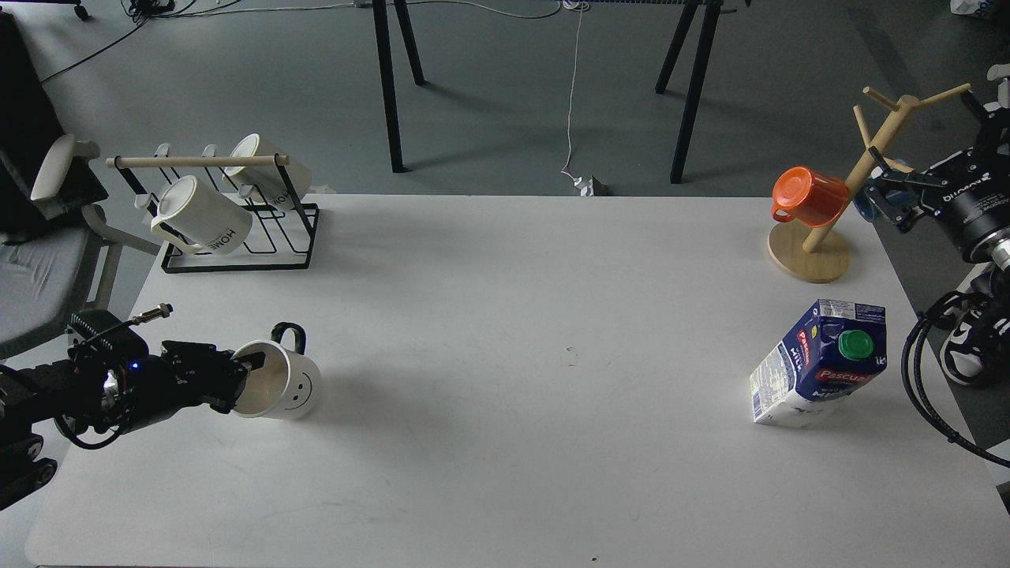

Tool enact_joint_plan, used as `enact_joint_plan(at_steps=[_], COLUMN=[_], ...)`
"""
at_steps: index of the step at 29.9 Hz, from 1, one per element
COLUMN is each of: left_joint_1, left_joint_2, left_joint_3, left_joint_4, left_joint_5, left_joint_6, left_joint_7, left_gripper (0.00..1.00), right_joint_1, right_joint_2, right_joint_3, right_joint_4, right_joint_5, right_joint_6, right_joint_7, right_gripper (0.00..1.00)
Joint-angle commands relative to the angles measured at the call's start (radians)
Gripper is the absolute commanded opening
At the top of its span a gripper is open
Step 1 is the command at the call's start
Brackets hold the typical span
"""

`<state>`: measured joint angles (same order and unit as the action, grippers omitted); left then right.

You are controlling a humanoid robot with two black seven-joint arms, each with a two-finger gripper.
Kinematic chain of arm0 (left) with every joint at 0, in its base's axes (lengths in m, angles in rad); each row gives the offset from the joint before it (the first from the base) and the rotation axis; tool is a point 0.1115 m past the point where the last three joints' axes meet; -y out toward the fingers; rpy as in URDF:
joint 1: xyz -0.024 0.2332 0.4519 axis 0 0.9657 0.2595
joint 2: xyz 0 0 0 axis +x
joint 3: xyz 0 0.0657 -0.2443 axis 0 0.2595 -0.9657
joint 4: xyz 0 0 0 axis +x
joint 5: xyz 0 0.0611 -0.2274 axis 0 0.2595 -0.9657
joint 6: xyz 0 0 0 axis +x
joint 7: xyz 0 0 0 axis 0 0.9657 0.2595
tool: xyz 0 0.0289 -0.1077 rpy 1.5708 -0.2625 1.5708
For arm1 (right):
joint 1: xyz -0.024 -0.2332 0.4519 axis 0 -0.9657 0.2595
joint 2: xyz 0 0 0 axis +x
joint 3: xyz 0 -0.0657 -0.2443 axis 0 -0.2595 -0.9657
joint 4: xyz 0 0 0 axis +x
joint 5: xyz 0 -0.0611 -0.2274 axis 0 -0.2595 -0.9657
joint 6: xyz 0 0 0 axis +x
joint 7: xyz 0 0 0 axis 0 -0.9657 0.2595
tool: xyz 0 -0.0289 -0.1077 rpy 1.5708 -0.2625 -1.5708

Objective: Place cup and milk with both arms
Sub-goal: 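Lift the white mug with the left gripper and carry it toward table center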

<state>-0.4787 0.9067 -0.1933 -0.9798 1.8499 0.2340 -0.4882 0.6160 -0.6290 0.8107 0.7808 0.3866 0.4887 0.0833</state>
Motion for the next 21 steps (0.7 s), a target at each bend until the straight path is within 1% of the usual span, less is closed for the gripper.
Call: enact_joint_plan(at_steps=[1,3,5,6,8,10,12,14,17,21], left_joint_1=[-0.043,-0.078,-0.128,-0.158,-0.224,-0.286,-0.342,-0.382,-0.414,-0.408], left_joint_2=[0.040,0.049,0.043,0.037,0.017,-0.037,-0.119,-0.182,-0.241,-0.345], left_joint_3=[-0.002,-0.002,-0.003,-0.003,-0.003,-0.005,-0.003,-0.002,-0.002,0.000], left_joint_4=[-0.092,-0.128,-0.154,-0.167,-0.201,-0.232,-0.255,-0.260,-0.246,-0.235], left_joint_5=[0.060,0.110,0.159,0.173,0.195,0.210,0.227,0.279,0.332,0.332], left_joint_6=[-0.013,-0.036,-0.076,-0.103,-0.184,-0.277,-0.340,-0.378,-0.430,-0.492], left_joint_7=[0.000,0.000,0.000,0.000,0.000,0.000,0.000,0.000,0.002,0.008], left_gripper=[0.00,0.00,0.00,0.00,0.00,0.00,0.00,0.00,0.00,0.00], right_joint_1=[-0.005,-0.005,-0.005,-0.007,-0.012,-0.025,-0.029,-0.030,-0.036,-0.061], right_joint_2=[-0.006,-0.014,-0.020,-0.021,-0.027,-0.028,-0.034,-0.053,-0.066,-0.080], right_joint_3=[0.004,0.005,0.011,0.013,0.016,0.018,0.024,0.038,0.054,0.074], right_joint_4=[0.002,0.003,0.003,0.005,0.009,0.011,0.012,0.015,0.018,0.023], right_joint_5=[0.000,0.002,0.002,0.002,0.003,0.003,0.005,0.009,0.012,0.012], right_joint_6=[0.000,0.000,0.000,0.000,0.000,0.000,0.000,0.000,0.000,0.000], right_joint_7=[0.003,0.004,0.006,0.006,0.007,0.009,0.009,0.009,0.007,0.007], right_gripper=[1.00,1.00,1.00,1.00,1.00,1.00,1.00,1.00,1.00,1.00])
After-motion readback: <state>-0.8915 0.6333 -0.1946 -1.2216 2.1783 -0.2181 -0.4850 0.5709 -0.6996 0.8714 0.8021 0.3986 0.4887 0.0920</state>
